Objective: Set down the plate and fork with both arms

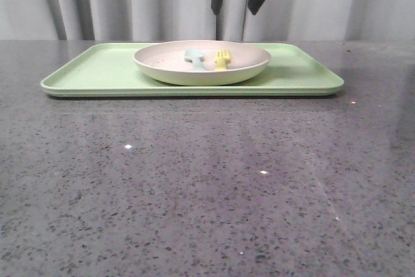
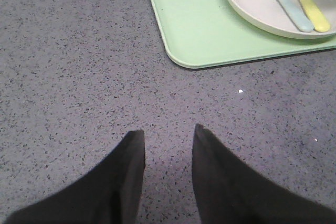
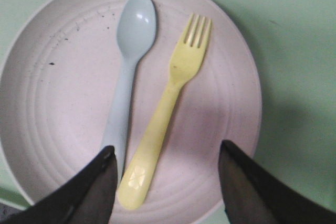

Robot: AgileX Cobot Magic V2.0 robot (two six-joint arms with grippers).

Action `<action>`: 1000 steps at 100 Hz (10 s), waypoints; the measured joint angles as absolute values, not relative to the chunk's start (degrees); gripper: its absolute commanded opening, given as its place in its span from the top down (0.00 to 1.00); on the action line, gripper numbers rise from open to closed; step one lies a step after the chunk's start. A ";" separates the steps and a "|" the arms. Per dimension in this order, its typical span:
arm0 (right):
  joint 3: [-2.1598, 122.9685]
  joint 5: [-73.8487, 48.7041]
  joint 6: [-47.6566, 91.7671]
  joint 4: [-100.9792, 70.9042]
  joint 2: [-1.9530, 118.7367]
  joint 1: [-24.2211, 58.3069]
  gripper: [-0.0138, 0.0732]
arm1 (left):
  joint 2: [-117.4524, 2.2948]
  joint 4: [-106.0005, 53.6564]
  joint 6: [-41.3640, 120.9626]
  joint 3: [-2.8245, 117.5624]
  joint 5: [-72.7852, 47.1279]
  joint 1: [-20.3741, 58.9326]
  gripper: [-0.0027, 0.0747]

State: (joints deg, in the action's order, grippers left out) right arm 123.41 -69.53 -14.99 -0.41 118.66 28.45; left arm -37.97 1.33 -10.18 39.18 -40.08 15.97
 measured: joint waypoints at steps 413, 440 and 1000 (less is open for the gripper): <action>119.26 -71.42 -17.60 4.21 123.71 19.20 0.86 | -37.97 0.43 -10.18 39.18 -40.08 15.97 0.67; 119.13 -71.31 -17.25 4.21 124.12 19.53 0.79 | -37.97 0.43 -10.18 39.18 -40.08 15.97 0.67; 31.34 -31.02 -18.91 9.69 25.51 19.77 0.92 | 0.16 1.61 -7.21 0.00 -6.96 -3.01 0.99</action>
